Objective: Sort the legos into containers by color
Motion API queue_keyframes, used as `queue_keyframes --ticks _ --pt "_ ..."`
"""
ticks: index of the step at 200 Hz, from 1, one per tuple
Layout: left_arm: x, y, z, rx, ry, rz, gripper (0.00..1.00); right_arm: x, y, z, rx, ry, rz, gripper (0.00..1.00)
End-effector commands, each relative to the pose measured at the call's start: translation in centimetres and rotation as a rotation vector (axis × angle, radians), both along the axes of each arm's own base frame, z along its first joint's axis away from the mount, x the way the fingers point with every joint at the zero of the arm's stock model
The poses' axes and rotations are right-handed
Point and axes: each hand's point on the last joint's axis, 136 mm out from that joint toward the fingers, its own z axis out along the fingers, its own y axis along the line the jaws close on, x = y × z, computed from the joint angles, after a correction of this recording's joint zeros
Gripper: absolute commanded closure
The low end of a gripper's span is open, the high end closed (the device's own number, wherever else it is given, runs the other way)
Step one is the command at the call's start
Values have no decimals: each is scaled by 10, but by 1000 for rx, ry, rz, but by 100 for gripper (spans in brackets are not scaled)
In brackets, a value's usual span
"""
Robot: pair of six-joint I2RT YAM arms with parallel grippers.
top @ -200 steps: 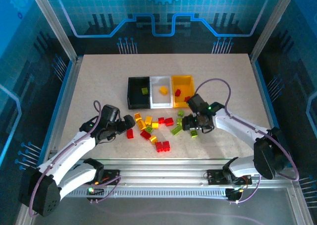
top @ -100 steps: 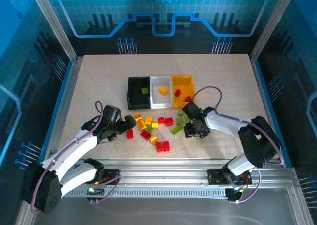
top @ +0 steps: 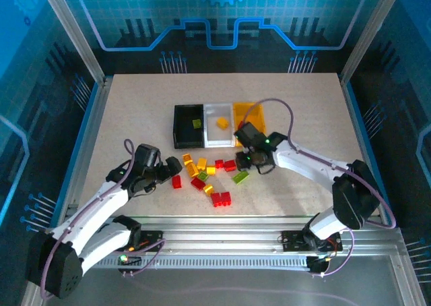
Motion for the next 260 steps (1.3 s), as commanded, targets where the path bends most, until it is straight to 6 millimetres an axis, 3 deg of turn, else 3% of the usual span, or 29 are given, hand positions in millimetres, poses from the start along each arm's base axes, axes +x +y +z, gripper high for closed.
queue_keyframes --ticks 1,36,69,94,100,127,152,186,207,211,229,260 --pt "-11 12 -6 22 24 37 1 19 51 33 80 -66 98 66" --pt "-16 15 -7 18 36 41 1 74 120 47 143 -118 153 66" --pt "-18 14 -9 8 46 29 1 118 169 34 158 -117 179 65" --pt "-17 12 -10 0 47 16 1 140 190 21 155 -106 175 64" --pt "-18 12 -11 -1 51 15 1 145 193 6 141 -84 170 64" --pt "-18 12 -13 0 58 8 1 155 203 -14 138 -58 164 59" --pt "-17 12 -12 -2 56 2 1 161 207 -10 169 -70 172 38" --pt "-14 7 -10 -12 45 -24 2 163 206 26 218 -121 176 30" --pt "-9 2 -7 -23 32 -55 13 155 201 47 248 -147 177 30" --pt "-9 1 -7 -26 32 -62 15 152 197 62 265 -169 174 30" --pt "-6 -6 -9 -15 35 -100 16 141 185 78 288 -191 165 30" --pt "-2 -20 -24 59 84 -181 15 122 155 87 303 -200 131 30"
